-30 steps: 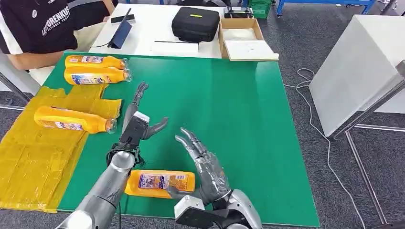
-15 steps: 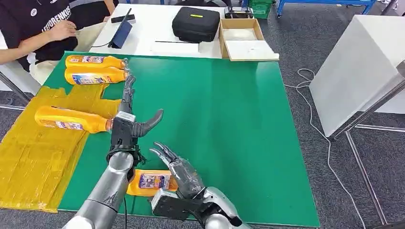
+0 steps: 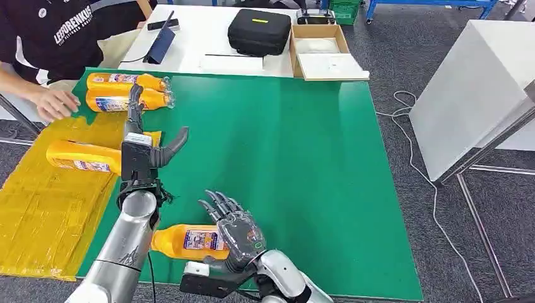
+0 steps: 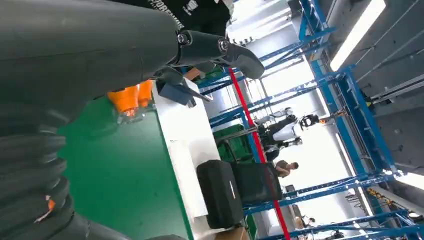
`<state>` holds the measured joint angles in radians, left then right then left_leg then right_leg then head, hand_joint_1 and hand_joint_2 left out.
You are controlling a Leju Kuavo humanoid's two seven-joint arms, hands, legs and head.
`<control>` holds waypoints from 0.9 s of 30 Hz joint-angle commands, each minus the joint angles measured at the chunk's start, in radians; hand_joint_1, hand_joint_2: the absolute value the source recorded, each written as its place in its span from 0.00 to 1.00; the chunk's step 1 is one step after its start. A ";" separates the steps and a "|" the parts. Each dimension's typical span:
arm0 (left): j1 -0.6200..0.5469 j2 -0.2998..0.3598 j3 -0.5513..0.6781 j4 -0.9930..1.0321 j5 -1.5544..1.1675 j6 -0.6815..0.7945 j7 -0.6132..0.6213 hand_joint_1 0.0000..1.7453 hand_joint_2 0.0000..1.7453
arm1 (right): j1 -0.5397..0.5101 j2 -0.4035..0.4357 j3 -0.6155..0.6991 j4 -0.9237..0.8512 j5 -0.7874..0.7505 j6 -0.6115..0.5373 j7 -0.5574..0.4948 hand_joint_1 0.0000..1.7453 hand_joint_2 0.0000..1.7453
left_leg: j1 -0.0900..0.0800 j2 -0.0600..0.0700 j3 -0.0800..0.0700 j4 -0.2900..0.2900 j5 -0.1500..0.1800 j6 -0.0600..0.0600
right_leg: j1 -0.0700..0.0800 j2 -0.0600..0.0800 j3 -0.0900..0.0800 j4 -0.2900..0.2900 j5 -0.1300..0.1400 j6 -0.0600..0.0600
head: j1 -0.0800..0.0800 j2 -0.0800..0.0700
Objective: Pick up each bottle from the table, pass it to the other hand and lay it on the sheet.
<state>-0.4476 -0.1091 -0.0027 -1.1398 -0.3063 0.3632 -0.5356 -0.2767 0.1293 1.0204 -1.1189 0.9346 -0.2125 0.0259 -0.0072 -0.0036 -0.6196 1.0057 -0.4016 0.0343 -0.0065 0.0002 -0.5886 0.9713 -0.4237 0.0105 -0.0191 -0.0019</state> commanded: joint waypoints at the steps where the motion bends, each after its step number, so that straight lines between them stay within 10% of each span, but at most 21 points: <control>1: -0.044 -0.002 0.034 0.035 -0.013 0.000 0.006 0.00 1.00 | -0.033 -0.035 0.087 0.003 0.041 0.021 0.025 0.00 1.00 | 0.000 0.000 0.002 0.000 -0.001 -0.002 | 0.000 0.000 0.002 0.000 0.000 0.000 | 0.000 0.000; 27: -0.037 -0.041 -0.001 0.038 -0.025 -0.016 0.029 0.00 1.00 | -0.051 -0.029 0.027 0.136 0.121 0.131 0.127 0.00 1.00 | 0.000 -0.001 0.003 -0.001 -0.001 -0.002 | 0.000 -0.001 0.003 -0.001 -0.001 0.000 | 0.000 0.000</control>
<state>-0.4521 -0.1411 0.0027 -1.1532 -0.3361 0.3571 -0.5116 -0.2779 0.1133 1.0517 -1.0903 1.0678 -0.0828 0.1488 -0.0073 -0.0035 -0.6195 1.0057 -0.4016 0.0344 -0.0066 0.0003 -0.5886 0.9711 -0.4237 0.0105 -0.0187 -0.0019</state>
